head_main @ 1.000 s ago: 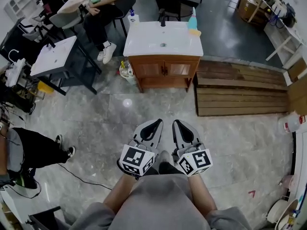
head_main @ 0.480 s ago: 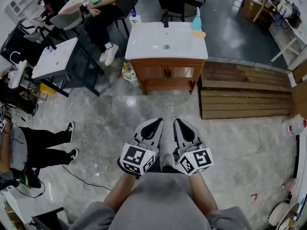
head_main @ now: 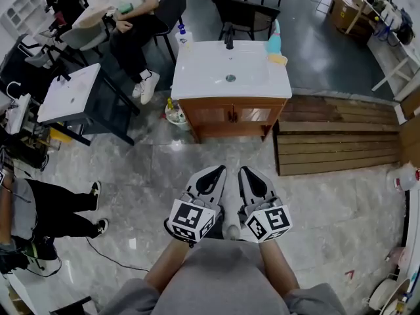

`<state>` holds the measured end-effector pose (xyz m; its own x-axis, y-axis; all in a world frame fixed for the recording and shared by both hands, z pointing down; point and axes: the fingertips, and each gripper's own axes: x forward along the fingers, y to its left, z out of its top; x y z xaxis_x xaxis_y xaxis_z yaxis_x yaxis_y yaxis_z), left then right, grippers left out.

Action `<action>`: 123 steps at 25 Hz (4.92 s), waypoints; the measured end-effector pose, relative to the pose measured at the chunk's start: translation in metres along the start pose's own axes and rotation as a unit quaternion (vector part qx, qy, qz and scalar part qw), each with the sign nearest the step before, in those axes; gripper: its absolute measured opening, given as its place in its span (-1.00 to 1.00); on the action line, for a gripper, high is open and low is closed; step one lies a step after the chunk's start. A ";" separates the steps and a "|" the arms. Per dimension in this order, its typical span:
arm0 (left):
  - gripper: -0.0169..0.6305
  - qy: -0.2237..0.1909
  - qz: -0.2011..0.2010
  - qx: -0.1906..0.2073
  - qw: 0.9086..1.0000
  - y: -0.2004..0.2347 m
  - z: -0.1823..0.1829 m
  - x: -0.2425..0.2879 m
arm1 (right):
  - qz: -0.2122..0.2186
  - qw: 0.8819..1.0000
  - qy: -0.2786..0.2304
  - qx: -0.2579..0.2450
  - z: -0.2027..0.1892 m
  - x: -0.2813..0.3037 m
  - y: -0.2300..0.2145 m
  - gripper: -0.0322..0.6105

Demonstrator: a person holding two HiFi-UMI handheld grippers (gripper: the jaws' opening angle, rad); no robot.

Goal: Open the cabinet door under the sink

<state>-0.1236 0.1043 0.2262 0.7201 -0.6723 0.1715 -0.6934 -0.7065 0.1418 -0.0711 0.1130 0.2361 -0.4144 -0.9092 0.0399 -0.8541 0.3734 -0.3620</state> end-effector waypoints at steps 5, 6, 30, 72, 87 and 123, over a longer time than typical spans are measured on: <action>-0.92 0.007 -0.002 -0.009 1.000 0.052 0.005 0.031 | -0.010 1.000 0.011 0.000 0.001 0.057 -0.012 -0.87; -0.92 0.009 -0.006 -0.013 1.000 0.061 0.007 0.037 | -0.014 1.000 0.014 -0.001 0.001 0.067 -0.014 -0.87; -0.92 0.080 -0.077 -0.067 0.992 0.155 -0.032 0.167 | -0.106 0.992 0.065 0.017 -0.024 0.190 -0.121 -0.87; -0.92 0.204 -0.046 -0.060 0.976 0.235 -0.201 0.327 | -0.125 0.974 0.159 0.103 -0.179 0.293 -0.296 -0.87; -0.92 0.208 -0.046 -0.052 0.976 0.256 -0.289 0.351 | -0.133 0.966 0.177 0.137 -0.276 0.302 -0.334 -0.86; -0.92 0.224 -0.055 -0.058 0.971 0.284 -0.367 0.365 | -0.162 0.952 0.196 0.172 -0.393 0.348 -0.394 -0.63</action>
<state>-0.0674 -0.2608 0.6873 0.7244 -0.4129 0.5521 -0.6303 -0.7211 0.2876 -0.0024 -0.2782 0.7583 -0.2892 -0.8029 0.5213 -0.8315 -0.0592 -0.5524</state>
